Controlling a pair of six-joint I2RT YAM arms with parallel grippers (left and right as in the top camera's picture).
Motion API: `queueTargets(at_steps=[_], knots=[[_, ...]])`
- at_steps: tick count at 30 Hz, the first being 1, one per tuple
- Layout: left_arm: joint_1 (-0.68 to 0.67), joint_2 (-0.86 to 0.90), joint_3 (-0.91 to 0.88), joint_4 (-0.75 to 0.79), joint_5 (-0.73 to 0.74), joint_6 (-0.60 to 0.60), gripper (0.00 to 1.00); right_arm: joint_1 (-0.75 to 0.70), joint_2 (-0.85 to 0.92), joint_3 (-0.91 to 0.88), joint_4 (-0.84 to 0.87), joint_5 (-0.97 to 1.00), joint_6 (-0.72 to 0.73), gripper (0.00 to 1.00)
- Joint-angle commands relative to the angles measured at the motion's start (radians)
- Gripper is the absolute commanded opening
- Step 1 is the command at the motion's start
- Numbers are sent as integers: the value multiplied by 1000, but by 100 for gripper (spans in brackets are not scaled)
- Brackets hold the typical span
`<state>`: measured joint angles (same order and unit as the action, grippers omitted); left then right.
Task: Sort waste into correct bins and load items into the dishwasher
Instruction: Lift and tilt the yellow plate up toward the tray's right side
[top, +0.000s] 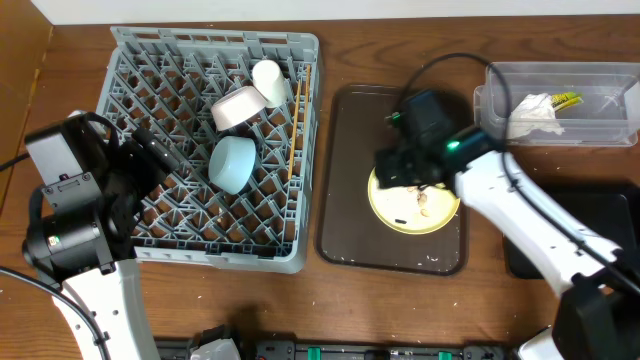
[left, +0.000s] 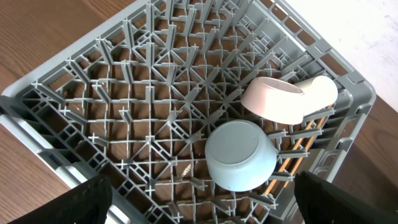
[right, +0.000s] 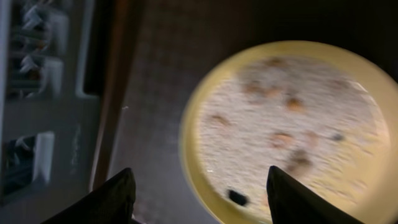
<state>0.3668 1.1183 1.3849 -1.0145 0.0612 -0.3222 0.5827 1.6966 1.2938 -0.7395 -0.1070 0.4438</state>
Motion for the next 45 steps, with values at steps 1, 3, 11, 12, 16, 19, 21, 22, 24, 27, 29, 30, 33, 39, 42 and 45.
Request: queueTargets(at_steps=[1, 3, 11, 12, 16, 19, 21, 22, 24, 27, 29, 30, 33, 39, 42, 45], knots=[[5, 0, 5, -2, 2, -13, 94, 75, 64, -10, 23, 130, 42, 63], [5, 0, 5, -2, 2, -13, 95, 113, 106, -10, 40, 183, 42, 63], [5, 0, 5, -2, 2, -13, 95, 217, 234, -9, 64, 291, 65, 56], [5, 0, 5, -2, 2, -13, 95, 219, 234, -9, 66, 291, 66, 55], [5, 0, 5, -2, 2, -13, 95, 225, 235, -9, 64, 290, 120, 47], [5, 0, 5, -2, 2, -13, 95, 236, 236, -9, 63, 290, 126, 45], [5, 0, 5, -2, 2, -13, 95, 244, 237, -9, 63, 290, 124, 42], [5, 0, 5, -2, 2, -13, 95, 249, 237, -9, 63, 290, 124, 40], [5, 0, 5, -2, 2, -13, 95, 264, 238, -11, 68, 307, 124, 32], [5, 0, 5, -2, 2, -13, 95, 278, 258, -12, 71, 349, 124, 32], [5, 0, 5, -2, 2, -13, 95, 279, 280, -12, 72, 354, 125, 31], [5, 0, 5, -2, 2, -13, 95, 279, 290, -12, 72, 354, 125, 30], [5, 0, 5, -2, 2, -13, 95, 279, 302, -12, 75, 354, 124, 29], [5, 0, 5, -2, 2, -13, 95, 283, 302, -12, 74, 354, 124, 16], [5, 0, 5, -2, 2, -13, 95, 283, 302, -11, 75, 354, 123, 10], [5, 0, 5, -2, 2, -13, 95, 289, 301, 0, 75, 338, 89, 1]])
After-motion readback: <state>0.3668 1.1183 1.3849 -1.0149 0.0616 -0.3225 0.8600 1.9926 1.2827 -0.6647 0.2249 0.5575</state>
